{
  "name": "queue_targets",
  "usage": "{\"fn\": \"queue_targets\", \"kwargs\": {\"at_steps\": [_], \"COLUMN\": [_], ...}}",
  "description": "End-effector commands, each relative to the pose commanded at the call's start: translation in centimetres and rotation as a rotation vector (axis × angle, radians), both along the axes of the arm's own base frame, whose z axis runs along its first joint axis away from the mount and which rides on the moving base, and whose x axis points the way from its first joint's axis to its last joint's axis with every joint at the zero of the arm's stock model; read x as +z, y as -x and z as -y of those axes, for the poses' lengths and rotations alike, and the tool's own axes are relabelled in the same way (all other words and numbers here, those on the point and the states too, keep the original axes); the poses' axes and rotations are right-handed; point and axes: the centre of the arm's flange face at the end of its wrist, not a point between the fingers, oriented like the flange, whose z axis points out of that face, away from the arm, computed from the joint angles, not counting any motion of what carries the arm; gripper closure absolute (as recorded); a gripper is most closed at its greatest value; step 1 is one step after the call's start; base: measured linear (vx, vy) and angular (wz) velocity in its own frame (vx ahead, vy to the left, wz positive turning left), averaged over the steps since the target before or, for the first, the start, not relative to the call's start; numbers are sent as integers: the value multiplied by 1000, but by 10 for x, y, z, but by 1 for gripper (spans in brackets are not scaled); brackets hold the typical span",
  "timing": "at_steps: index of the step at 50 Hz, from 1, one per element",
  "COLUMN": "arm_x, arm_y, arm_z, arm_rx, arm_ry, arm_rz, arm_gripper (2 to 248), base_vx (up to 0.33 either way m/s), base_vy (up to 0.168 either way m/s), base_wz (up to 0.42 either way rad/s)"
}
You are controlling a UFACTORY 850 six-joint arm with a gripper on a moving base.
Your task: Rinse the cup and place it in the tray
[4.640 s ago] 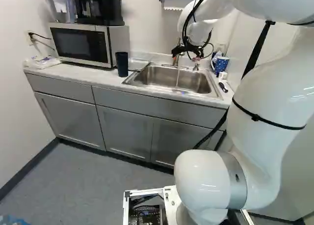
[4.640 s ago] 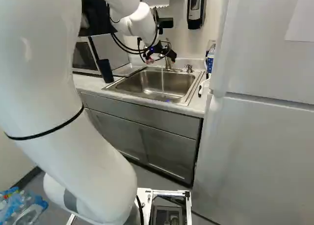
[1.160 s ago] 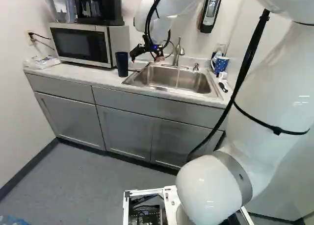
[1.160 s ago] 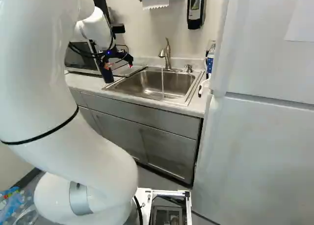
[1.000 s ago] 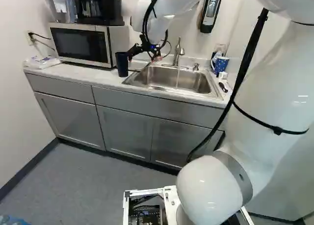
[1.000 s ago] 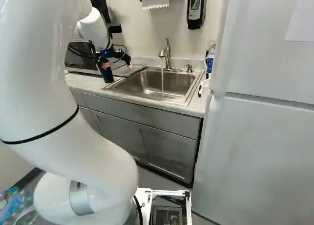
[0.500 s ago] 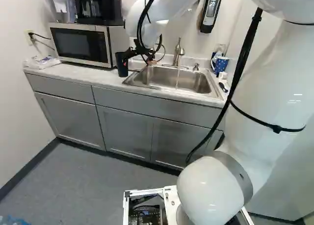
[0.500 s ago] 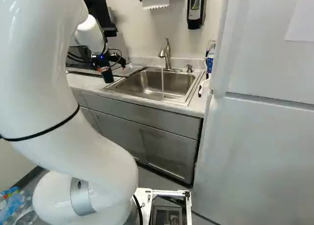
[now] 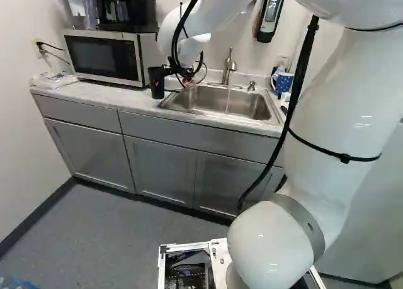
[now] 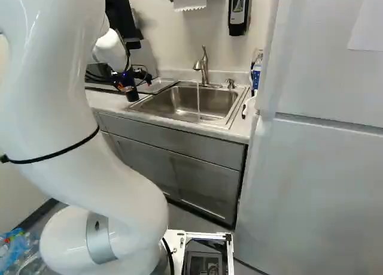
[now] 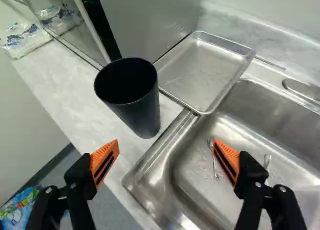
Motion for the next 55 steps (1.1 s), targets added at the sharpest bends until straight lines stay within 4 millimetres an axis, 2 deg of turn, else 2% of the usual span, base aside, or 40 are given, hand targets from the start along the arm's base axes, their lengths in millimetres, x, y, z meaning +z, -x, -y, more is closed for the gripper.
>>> {"fn": "queue_targets", "kwargs": {"at_steps": [55], "arm_x": [-43], "arm_y": [-30], "arm_z": [-33], "arm_rx": [28], "arm_ry": [-60], "arm_rz": [168], "arm_gripper": [3], "base_vx": [0], "base_vy": [0], "base_wz": [0]}}
